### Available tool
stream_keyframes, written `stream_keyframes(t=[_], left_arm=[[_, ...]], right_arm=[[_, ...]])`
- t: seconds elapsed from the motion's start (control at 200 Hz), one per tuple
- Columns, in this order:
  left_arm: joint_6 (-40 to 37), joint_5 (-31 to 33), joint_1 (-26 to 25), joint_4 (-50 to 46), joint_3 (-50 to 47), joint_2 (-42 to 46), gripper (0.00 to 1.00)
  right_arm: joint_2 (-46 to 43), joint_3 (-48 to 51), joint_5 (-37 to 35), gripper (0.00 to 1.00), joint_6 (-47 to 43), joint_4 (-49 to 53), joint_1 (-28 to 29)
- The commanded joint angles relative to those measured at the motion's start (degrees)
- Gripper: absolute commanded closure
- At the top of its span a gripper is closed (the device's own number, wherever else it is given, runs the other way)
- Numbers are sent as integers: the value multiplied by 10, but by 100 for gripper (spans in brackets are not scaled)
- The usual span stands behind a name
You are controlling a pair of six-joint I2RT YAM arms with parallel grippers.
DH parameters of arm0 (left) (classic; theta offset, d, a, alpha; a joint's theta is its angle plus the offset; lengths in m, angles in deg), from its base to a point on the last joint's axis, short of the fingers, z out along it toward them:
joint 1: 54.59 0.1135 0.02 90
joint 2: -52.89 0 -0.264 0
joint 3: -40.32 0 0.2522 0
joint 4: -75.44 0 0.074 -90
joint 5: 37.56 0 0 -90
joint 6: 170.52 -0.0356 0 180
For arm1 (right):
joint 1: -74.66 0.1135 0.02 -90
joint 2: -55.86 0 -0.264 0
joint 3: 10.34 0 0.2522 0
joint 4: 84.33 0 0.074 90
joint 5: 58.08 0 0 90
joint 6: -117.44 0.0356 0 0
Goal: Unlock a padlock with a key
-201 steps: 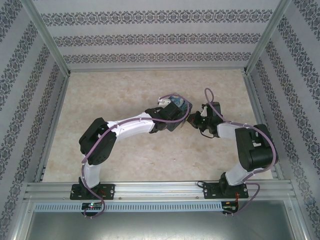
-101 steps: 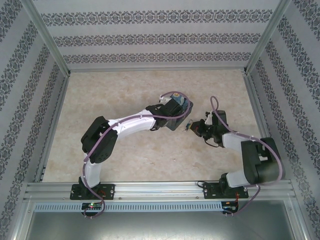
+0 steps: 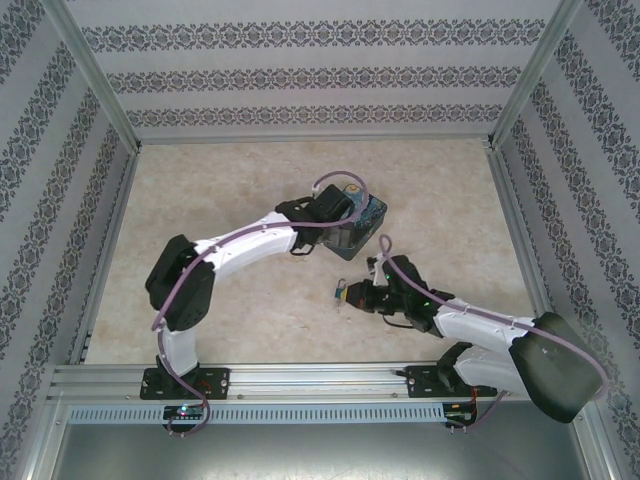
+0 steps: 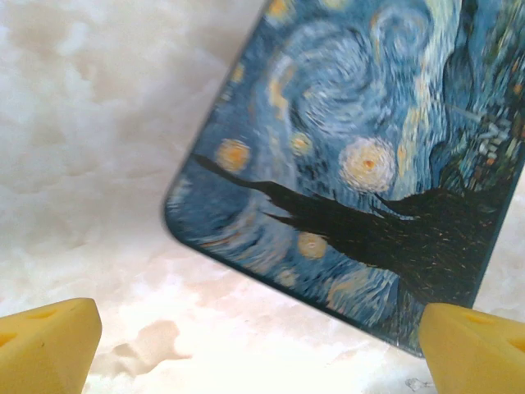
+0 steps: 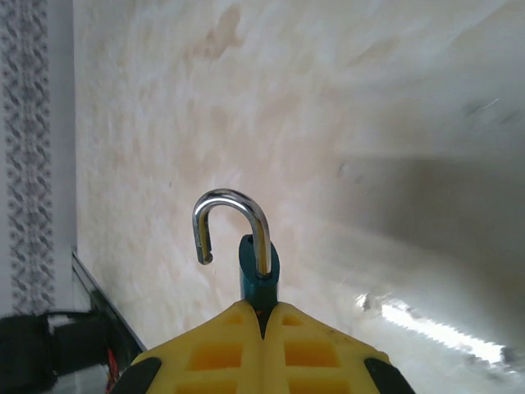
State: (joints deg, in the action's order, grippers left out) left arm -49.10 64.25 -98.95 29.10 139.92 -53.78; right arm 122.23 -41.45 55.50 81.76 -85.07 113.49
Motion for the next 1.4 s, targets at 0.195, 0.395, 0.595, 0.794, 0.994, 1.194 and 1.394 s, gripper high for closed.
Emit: stream_keyframes(t=[0.195, 0.395, 0.595, 0.794, 0.994, 1.194, 1.394], left_arm=[[51, 47, 29, -2, -87, 139, 0], [58, 52, 39, -12, -142, 197, 0], [68, 56, 43, -16, -183, 234, 0], [63, 86, 56, -29, -212, 288, 0], [43, 180, 74, -34, -249, 346, 1], [-55, 296, 83, 103, -363, 427, 1], [-163, 334, 117, 238, -463, 486, 0]], right_arm=[[120, -86, -85, 100, 5, -38, 109], [124, -87, -89, 79, -7, -25, 89], [75, -58, -56, 45, -8, -7, 27], [-46, -47, -35, 25, -19, 64, -40], [-143, -83, -62, 2, -75, 191, -132], [-173, -141, -129, 2, -142, 283, -258], [-156, -159, -253, 2, -208, 264, -328]])
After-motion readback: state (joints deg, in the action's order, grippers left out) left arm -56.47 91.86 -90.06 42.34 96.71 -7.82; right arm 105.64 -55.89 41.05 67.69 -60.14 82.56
